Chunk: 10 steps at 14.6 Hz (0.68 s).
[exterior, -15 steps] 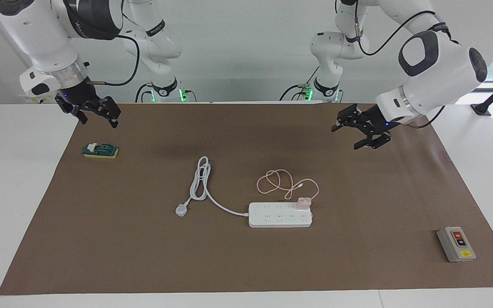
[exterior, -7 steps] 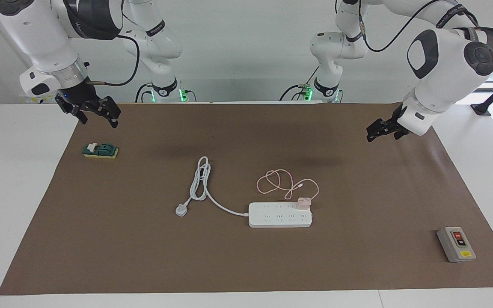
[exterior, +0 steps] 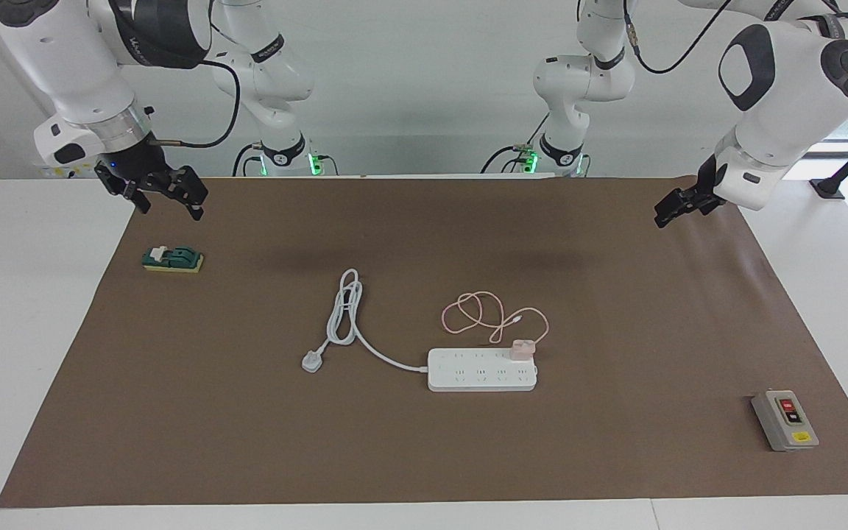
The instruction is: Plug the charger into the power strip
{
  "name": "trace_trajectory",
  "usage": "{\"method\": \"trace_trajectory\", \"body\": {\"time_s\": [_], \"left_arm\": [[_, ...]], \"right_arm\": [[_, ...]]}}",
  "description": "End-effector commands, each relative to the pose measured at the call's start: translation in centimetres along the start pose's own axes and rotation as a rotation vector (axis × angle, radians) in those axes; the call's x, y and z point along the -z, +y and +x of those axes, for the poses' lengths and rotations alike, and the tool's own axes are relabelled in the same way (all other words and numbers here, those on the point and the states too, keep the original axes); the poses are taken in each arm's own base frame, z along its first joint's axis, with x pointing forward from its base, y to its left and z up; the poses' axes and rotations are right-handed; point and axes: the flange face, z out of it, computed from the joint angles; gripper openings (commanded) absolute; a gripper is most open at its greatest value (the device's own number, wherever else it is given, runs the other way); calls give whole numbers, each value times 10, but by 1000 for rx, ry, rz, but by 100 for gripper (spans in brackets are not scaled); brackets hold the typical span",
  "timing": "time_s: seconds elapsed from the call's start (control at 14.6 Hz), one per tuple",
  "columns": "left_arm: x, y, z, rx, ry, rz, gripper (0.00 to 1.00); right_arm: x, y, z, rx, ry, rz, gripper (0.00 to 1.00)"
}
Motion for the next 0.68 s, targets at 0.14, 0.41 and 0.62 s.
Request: {"method": "trace_trajectory", "body": {"time_s": [0.14, 0.41, 0.62], "left_arm": [[-7, -7, -1, -6, 6, 19, 100], [8, -9, -14, -49, 36, 6, 100], [9, -14, -7, -147, 67, 1, 100]], "right_arm": [[3, 3, -4, 11, -7, -19, 100], [3, 3, -4, 11, -7, -19, 100], [3, 3, -4, 11, -7, -19, 100]]}}
